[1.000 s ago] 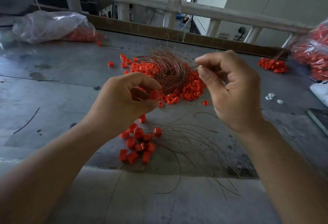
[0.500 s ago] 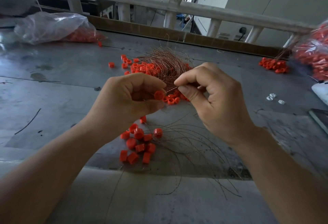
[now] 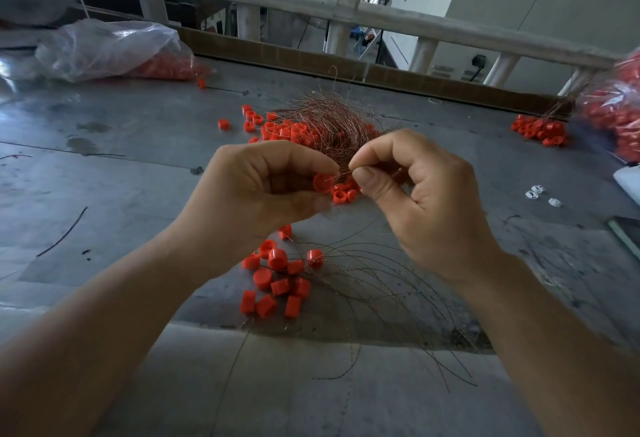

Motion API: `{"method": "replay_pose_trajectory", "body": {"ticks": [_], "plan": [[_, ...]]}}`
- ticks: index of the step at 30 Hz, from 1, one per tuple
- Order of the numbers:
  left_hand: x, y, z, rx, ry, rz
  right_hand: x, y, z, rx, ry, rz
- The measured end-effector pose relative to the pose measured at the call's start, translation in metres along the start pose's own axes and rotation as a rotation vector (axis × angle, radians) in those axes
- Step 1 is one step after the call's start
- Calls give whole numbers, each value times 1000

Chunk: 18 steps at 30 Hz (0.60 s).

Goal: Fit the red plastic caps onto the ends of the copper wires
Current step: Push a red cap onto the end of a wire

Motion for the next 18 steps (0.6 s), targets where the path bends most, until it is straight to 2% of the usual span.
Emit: {"method": "replay_pose_trajectory", "body": {"ticks": [6, 18], "plan": [[0, -3, -2, 31, 24, -27, 6, -1, -1, 14, 60, -14], [0, 2, -1, -25, 105, -134, 3, -4, 0, -5, 64, -65]]}}
Point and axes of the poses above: each hand's wrist, its own z-axis towards the middle knuckle, its own x-axis out of the palm, y = z × x, the point moved 4 cm from there along z, towards the middle knuckle, and after that the axes turned 3 degrees about -z, right-handed, at the moved point
